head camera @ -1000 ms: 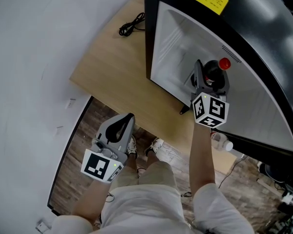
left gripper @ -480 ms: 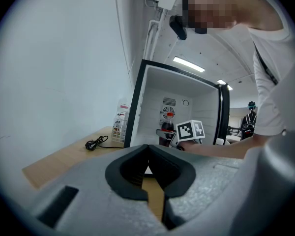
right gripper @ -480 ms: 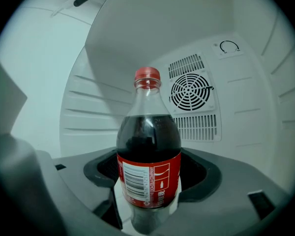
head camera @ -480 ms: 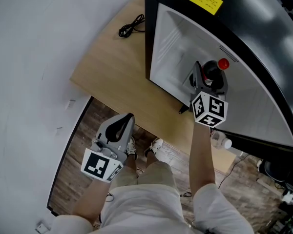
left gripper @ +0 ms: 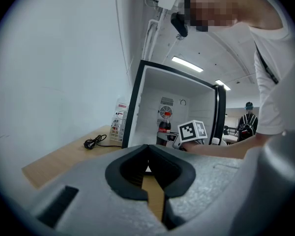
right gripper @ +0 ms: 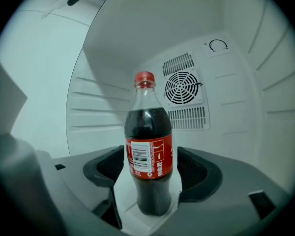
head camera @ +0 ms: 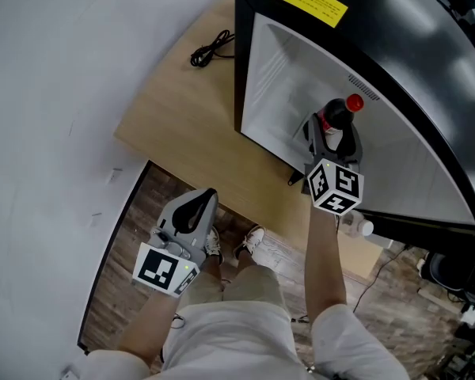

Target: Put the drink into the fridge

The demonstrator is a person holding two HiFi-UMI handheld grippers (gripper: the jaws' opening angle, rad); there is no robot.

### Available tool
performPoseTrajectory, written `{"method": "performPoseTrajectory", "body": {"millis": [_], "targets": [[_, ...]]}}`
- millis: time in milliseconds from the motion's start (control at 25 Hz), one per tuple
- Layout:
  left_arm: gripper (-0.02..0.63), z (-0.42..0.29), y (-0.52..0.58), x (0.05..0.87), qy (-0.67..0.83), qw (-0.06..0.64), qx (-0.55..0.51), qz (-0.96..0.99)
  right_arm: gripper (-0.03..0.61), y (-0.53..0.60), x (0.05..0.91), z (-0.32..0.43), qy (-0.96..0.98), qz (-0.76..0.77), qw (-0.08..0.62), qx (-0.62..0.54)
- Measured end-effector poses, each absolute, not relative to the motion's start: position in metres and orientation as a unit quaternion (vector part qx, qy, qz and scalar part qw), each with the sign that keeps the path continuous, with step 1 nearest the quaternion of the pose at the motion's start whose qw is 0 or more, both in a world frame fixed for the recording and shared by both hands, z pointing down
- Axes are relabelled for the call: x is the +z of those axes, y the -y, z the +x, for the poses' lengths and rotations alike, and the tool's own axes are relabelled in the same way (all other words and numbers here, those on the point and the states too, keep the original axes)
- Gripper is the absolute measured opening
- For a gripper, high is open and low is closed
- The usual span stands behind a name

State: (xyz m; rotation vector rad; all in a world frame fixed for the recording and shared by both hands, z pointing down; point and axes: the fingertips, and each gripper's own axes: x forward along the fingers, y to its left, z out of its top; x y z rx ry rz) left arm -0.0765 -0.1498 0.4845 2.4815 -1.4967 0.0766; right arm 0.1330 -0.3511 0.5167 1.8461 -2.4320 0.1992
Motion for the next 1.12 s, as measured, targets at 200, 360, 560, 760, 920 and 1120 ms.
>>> {"method": "performPoseTrajectory", "body": {"millis": [200, 360, 560, 760, 920, 1120], "targets": [[0.015, -0.075, 0.144, 0.481, 0.503, 0.118, 0.025, 0.856, 0.322, 0.335, 0.519, 0.136, 0.788, 0.609, 0.047, 0.076], [0.015, -0.072, 0.140, 0.477, 0.492, 0.115, 0.023, 0.863, 0.302, 0.319, 0.516, 0.138, 0.785, 0.612, 0.053, 0.076], [0.015, -0.071, 0.134, 0.464, 0.479, 0.104, 0.016, 0.872, 0.258, 0.301, 0.507, 0.139, 0.784, 0.614, 0.063, 0.070], [0.015, -0.082, 0.124, 0.455, 0.471, 0.094, 0.012, 0.877, 0.200, 0.275, 0.498, 0.139, 0.777, 0.622, 0.061, 0.073], [0.015, -0.097, 0.114, 0.447, 0.470, 0.086, 0.012, 0.878, 0.118, 0.251, 0.488, 0.136, 0.771, 0.630, 0.069, 0.067], [0.015, -0.113, 0.102, 0.436, 0.468, 0.070, 0.006, 0.881, 0.000, 0.223, 0.460, 0.133, 0.771, 0.632, 0.052, 0.056]]}}
